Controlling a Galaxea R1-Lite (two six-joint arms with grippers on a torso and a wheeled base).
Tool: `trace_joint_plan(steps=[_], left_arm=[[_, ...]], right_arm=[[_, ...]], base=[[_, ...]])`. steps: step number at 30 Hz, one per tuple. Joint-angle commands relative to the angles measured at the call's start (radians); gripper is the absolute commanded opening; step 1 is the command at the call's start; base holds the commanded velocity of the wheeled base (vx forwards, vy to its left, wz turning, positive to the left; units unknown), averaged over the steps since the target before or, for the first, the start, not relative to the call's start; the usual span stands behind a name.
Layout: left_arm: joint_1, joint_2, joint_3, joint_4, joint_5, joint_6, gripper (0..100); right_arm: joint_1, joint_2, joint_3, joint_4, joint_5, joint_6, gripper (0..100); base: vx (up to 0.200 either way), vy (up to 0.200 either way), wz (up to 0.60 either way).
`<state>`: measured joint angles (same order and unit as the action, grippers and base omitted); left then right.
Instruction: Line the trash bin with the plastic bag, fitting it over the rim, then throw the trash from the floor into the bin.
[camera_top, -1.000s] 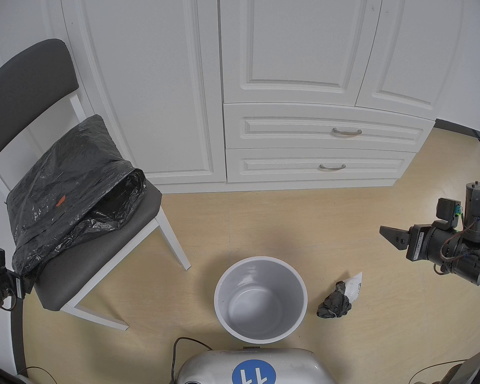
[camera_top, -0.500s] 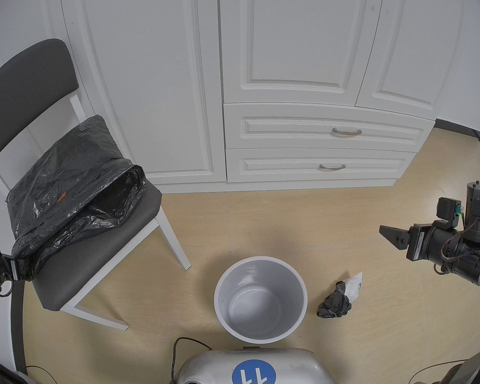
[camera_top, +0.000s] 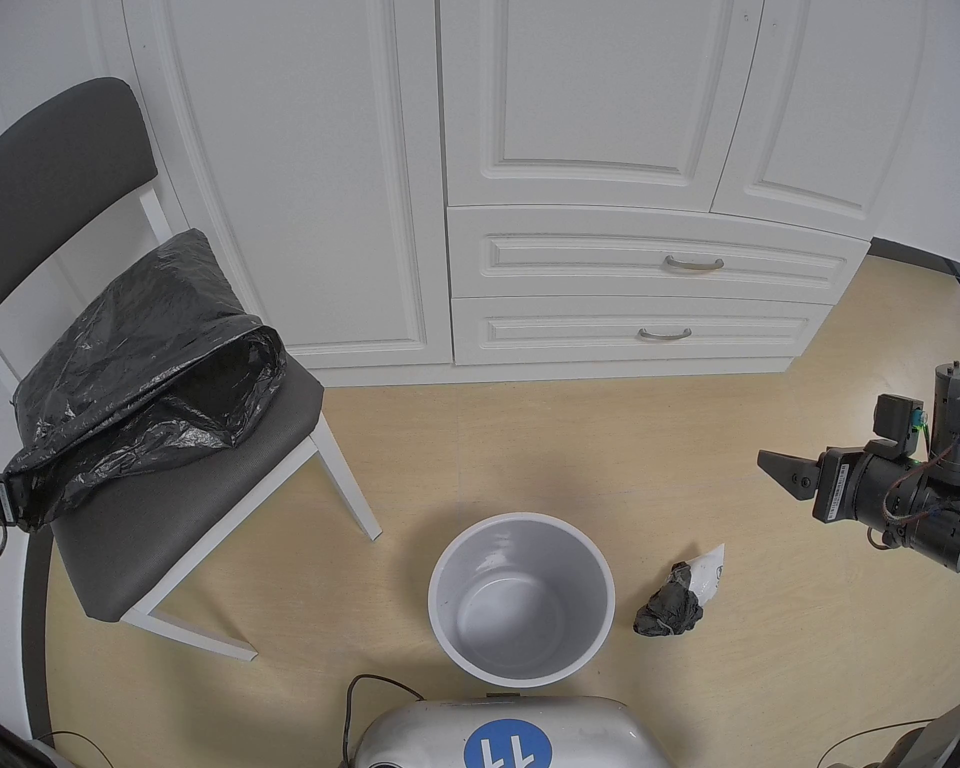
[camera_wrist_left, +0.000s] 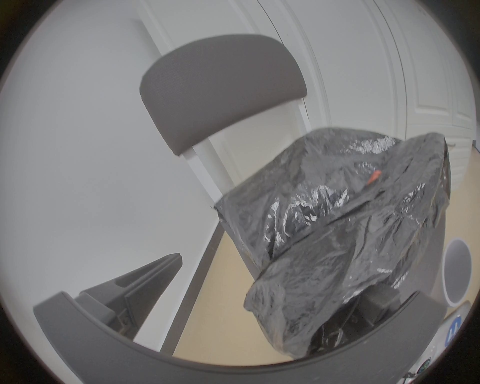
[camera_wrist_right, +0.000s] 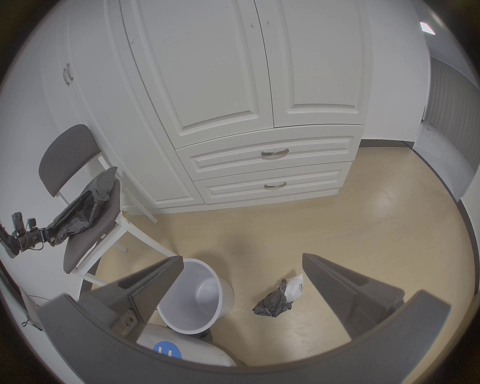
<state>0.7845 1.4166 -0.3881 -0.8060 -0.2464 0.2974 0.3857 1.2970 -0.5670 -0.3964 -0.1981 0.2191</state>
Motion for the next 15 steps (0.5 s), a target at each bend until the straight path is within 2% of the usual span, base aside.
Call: trace_joint_plan(steps=[1,5,15], left_arm=[[0.007,-0.002,-0.005,-0.065,0.002,-0.029,100],[0.024,-0.019,0.006,-0.124,0.001,-0.029,100],[0.025,-0.128,0.040,-0.121,0.001,-0.023,100]], right_arm=[[0.001,-0.004,-0.001,-0.001,0.000,0.000,100],[0.010,-0.004,0.001,-0.001,-0.001,0.000,100],[0.013,-0.004,-0.001,-0.001,0.000,0.000,100]], base=[[0.000,0.000,0.00],[0.000,0.000,0.00],[0.000,0.000,0.00]])
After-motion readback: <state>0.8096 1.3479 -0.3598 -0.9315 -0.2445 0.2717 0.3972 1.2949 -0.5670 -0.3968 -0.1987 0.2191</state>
